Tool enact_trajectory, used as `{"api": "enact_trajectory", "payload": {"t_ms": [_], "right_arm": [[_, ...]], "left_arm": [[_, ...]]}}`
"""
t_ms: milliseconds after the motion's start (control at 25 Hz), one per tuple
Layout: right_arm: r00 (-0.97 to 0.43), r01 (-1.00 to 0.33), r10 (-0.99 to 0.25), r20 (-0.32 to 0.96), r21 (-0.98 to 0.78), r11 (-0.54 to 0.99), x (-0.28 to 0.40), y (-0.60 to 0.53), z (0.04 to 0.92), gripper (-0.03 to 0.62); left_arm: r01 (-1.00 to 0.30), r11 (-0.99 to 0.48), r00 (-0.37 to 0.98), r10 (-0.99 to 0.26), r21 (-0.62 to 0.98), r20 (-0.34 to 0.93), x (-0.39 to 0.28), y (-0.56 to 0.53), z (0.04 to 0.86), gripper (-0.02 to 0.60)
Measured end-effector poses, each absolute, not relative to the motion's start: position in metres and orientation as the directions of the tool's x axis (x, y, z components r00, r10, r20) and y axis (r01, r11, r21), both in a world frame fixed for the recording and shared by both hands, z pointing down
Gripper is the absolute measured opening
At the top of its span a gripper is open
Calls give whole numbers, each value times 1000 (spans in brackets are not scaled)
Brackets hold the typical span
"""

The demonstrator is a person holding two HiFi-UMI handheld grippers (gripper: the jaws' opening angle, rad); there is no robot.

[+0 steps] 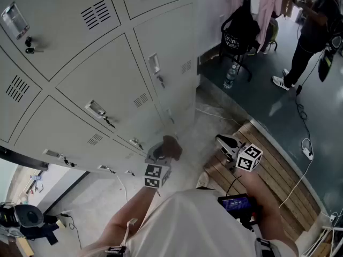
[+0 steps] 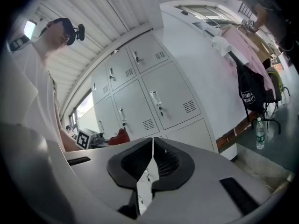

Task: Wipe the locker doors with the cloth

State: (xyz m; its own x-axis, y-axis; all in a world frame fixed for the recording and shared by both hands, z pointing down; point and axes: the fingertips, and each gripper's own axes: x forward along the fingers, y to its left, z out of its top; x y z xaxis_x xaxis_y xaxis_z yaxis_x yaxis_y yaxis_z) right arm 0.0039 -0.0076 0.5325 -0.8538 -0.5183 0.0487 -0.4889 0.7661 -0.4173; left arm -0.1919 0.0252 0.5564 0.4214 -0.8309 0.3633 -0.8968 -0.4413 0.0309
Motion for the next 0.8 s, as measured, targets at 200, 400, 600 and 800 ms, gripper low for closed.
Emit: {"api": "enact_trajectory", "payload": {"t_ms": [200,400,600,800], "right_arm": [[-874,-463,-481,61,-405,789,41,-57,529,18],[-879,-437,-475,24,-436,787,62,-99,528,18],[-879,-422,-476,11,-481,768,61,-129,540,18],[-902,-398,-429,47,-473,786,51,-153,545,18]], "left_arm": [[-945,-326,318,-887,35,334,-171,-42,546,72],[-982,-188,187,-906,35,381,-189,-86,548,72],[-997,-23,53,-914,78,402,-225,-132,554,72],[-995,89,-61,-912,50,406,-252,-182,560,72]]}}
